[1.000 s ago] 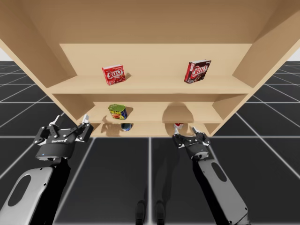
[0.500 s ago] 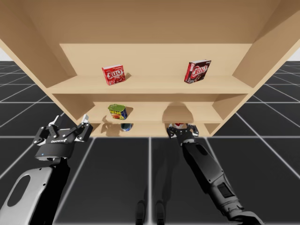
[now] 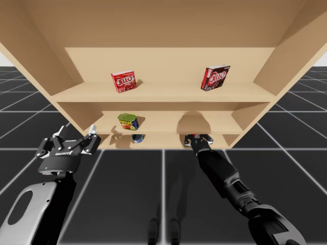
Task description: Look through the shelves, find the red soup can, and take it.
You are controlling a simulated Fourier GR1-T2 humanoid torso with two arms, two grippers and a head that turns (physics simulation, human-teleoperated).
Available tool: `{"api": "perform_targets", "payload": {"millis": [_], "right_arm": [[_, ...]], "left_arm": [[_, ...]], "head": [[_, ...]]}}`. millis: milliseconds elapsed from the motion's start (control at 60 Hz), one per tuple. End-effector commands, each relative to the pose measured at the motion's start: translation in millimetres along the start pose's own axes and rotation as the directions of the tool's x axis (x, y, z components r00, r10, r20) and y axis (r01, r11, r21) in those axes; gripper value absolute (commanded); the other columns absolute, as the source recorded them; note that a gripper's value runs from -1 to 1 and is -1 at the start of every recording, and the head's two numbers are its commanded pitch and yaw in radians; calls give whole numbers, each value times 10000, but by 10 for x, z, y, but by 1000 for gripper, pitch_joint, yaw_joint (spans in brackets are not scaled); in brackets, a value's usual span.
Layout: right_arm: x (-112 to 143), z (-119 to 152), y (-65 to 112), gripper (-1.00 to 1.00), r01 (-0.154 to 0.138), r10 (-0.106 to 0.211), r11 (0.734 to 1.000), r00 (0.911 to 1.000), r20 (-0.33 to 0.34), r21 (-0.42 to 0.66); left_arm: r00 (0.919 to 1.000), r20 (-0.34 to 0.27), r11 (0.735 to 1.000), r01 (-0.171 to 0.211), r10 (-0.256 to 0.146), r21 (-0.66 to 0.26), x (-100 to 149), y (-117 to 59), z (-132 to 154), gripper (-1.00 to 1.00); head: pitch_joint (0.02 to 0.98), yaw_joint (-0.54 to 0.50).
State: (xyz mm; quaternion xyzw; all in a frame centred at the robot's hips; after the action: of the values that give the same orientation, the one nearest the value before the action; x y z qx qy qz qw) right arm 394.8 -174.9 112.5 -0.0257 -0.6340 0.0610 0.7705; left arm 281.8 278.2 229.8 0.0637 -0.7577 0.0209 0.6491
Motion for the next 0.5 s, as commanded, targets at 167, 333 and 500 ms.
{"api": "perform_targets", "payload": {"millis": [167, 333, 500], "right_arm": [[10, 154, -196, 1000, 168, -156, 9957, 9998, 134, -911], [64, 374, -266, 1000, 188, -162, 9958, 9995, 289, -897], [57, 715, -280, 1000, -24, 47, 9974, 9995, 310, -724]], "left_arm": [[10000, 6, 10000, -9, 9, 0, -1, 0, -5, -1000], [10000, 1, 10000, -3, 3, 1, -3, -3, -8, -1000], [10000, 2, 10000, -7, 7, 10, -1, -2, -7, -1000]], "head": [[698, -255], [697, -257], [700, -257]]}}
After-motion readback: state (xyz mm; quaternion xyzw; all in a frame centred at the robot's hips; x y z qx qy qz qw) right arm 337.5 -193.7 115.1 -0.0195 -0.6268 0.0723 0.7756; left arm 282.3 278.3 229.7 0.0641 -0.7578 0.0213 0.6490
